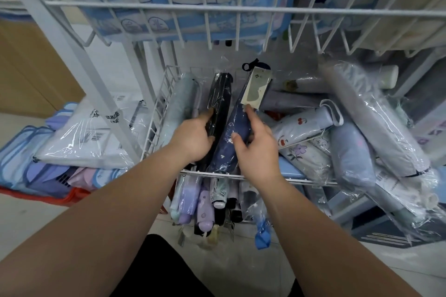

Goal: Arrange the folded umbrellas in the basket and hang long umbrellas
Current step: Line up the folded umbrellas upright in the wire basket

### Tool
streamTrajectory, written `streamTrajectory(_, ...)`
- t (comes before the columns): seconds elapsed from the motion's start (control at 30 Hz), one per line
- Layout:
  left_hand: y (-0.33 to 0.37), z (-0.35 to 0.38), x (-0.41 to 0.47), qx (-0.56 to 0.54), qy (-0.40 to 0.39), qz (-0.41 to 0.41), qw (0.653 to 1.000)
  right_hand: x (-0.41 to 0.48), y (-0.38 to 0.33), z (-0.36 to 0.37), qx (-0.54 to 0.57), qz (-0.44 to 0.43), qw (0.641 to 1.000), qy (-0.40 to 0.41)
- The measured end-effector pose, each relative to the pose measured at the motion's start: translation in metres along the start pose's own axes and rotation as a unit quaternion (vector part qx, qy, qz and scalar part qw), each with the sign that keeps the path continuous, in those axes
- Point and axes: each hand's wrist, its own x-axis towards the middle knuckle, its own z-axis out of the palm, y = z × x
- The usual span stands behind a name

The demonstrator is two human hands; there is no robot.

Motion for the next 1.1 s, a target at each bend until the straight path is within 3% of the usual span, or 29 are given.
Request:
streamTrajectory(0.17, 0.003, -0.002, 0.014, -0.02, 0.042, 0.019, 0.999, 0.0, 0.0, -0.002, -0.005, -0.002, 1.0, 0.003)
streamTrajectory(0.43, 0.012, 0.007, 0.035, -0.157, 0.003, 0.016, 0.987, 0.0, 0.005, 0.002, 0.012, 0.002, 1.0, 0.006)
streamTrajectory(0.77, -0.016, 0.024, 0.011, -0.131, -0.024, 0.033, 0.991, 0.0, 0.004, 0.003, 0.009, -0.005, 1.0, 0.005)
streamTrajectory(0.93, -0.015, 0.016, 0.01, -0.237, -0.015, -0.002, 0.971, -0.002, 0.0, -0.003, 0.011, 0.001, 1.0, 0.0)
streamTrajectory(1.0, -0.015, 0.004, 0.01, -0.224, -0.008, -0.003, 0.975, -0.003, -0.001, -0.004, 0.008, -0.003, 1.0, 0.001)
streamTrajectory(1.1, -0.017, -0.012, 0.005, -0.101, -0.022, 0.016, 0.994, -0.004, -0.002, -0.004, 0.0, -0.003, 1.0, -0.004)
